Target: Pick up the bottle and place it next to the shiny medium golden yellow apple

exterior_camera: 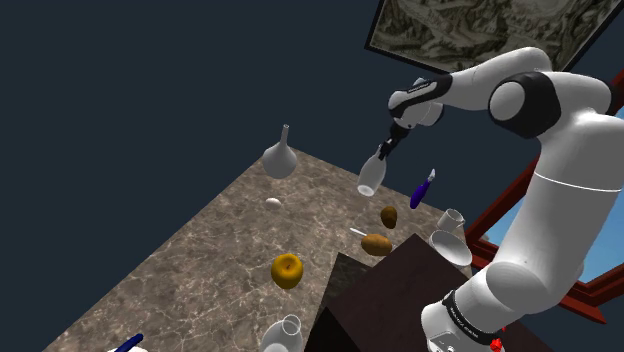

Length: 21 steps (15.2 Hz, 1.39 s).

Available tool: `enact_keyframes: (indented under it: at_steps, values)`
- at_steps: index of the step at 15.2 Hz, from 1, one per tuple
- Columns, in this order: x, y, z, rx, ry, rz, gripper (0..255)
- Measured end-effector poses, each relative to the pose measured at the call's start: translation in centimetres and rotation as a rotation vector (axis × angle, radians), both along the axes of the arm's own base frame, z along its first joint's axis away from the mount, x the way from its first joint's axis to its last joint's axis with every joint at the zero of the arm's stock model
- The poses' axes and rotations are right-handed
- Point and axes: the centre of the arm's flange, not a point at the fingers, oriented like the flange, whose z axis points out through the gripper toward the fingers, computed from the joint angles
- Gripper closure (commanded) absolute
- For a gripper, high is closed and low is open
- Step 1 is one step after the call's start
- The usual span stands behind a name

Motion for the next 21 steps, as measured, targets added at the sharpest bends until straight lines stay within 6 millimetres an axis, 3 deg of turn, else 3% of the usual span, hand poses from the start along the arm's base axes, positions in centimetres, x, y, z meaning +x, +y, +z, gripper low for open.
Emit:
enact_keyframes:
  at_steps: [21]
  values:
    - [-0.1, 0.0, 11.1, 0.0, 0.0, 0.0, 255]
